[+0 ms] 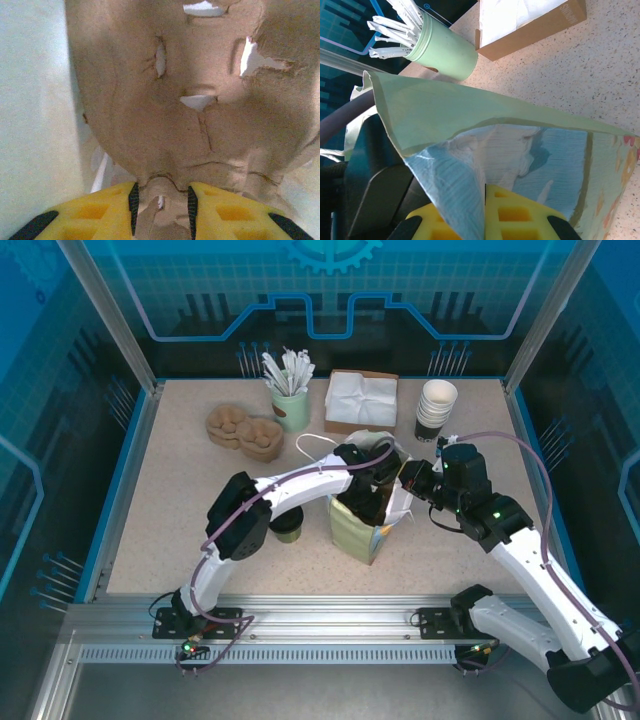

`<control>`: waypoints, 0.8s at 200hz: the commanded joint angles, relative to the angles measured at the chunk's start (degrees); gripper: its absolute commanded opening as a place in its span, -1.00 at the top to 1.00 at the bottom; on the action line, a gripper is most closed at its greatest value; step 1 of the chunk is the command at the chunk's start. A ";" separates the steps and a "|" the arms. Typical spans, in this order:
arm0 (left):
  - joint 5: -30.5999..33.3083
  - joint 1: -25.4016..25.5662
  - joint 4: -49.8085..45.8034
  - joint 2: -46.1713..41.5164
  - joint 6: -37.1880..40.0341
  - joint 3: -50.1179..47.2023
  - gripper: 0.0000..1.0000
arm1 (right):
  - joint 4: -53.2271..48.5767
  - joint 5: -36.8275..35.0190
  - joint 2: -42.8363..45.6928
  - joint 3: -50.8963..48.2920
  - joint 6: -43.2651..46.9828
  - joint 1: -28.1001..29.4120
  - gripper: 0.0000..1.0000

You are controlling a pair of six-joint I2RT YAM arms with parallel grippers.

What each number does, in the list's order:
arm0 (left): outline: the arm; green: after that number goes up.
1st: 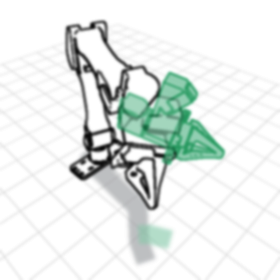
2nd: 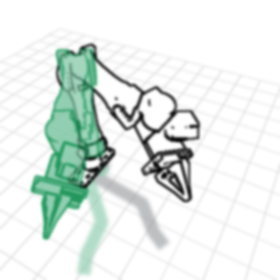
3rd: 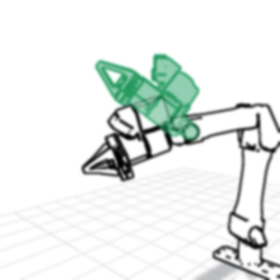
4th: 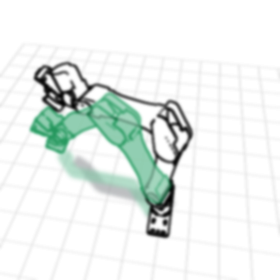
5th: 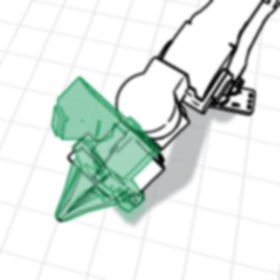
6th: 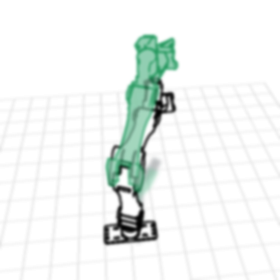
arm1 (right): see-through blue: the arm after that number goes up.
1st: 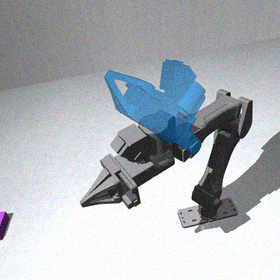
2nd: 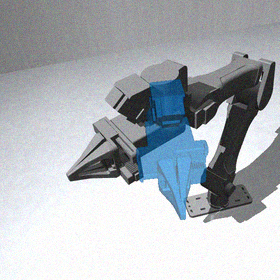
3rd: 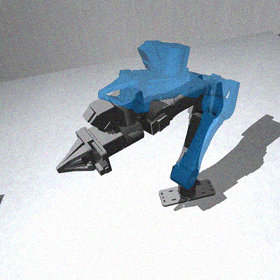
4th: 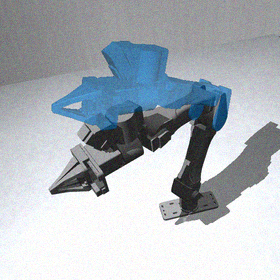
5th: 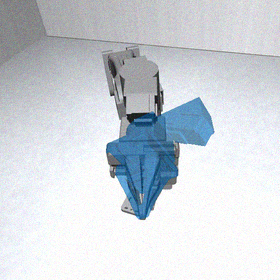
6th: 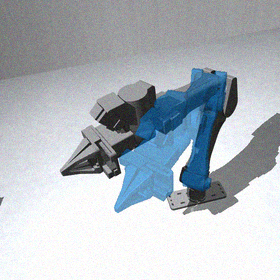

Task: Pack the takeout coffee

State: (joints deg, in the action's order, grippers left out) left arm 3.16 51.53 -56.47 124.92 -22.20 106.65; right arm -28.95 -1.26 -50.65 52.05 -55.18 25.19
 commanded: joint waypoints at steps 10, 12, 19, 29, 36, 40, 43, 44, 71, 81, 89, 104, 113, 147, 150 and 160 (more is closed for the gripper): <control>-3.15 0.11 1.04 2.20 -0.59 -1.16 0.32 | 2.85 2.16 0.38 0.24 1.49 -0.04 1.00; -3.33 0.12 1.19 2.24 -0.64 -1.13 0.32 | 2.85 2.21 0.38 0.24 1.50 -0.05 1.00; -3.91 0.11 1.57 2.37 -0.58 -1.32 0.32 | 2.76 2.31 0.36 0.16 1.55 -0.24 1.00; -4.17 0.07 2.05 2.65 -0.57 -1.34 0.32 | 2.60 2.40 0.38 0.15 1.54 -0.36 1.00; -4.05 0.07 1.99 2.95 -0.49 -1.28 0.32 | 2.43 2.49 0.45 0.15 1.50 -0.47 1.00; -3.97 0.06 1.90 3.18 -0.45 -1.17 0.32 | 2.41 2.55 0.46 0.15 1.50 -0.49 1.00; -3.95 0.06 1.81 3.34 -0.37 -1.14 0.32 | 2.41 2.57 0.47 0.13 1.48 -0.49 1.00; -3.91 0.06 1.81 3.45 -0.38 -1.12 0.32 | 2.41 2.57 0.47 0.10 1.52 -0.54 1.00; -3.43 0.06 1.49 5.09 0.05 -1.01 0.32 | 2.14 2.75 0.51 0.07 1.58 -0.82 1.00; -3.26 0.06 1.41 5.41 0.12 -1.01 0.32 | 2.01 2.83 0.56 0.07 1.59 -0.93 1.00; -3.46 0.06 1.49 5.72 0.08 -1.09 0.32 | 1.97 2.83 0.67 -0.02 1.55 -1.01 1.00; -3.81 0.09 1.88 5.92 -0.05 -1.29 0.32 | 1.98 2.82 0.80 -0.19 1.48 -1.17 1.00; -3.91 0.06 1.89 6.00 -0.05 -1.26 0.32 | 1.97 2.87 0.82 -0.20 1.55 -1.28 1.00; -3.15 0.06 1.06 5.12 0.25 -0.32 0.32 | 2.05 3.58 0.73 -0.20 1.34 -1.72 1.00; -2.96 0.02 0.97 4.85 0.37 -0.23 0.32 | 2.05 3.62 0.74 -0.12 1.24 -1.72 1.00; -2.33 -0.10 0.71 3.92 0.35 0.09 0.30 | 1.93 3.83 0.81 0.06 1.21 -1.79 1.00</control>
State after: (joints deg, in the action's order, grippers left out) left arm 0.40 51.48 -54.39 127.20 -22.13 106.45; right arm -29.82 -0.36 -50.65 51.72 -54.96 23.94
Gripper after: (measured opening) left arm 0.340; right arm 0.051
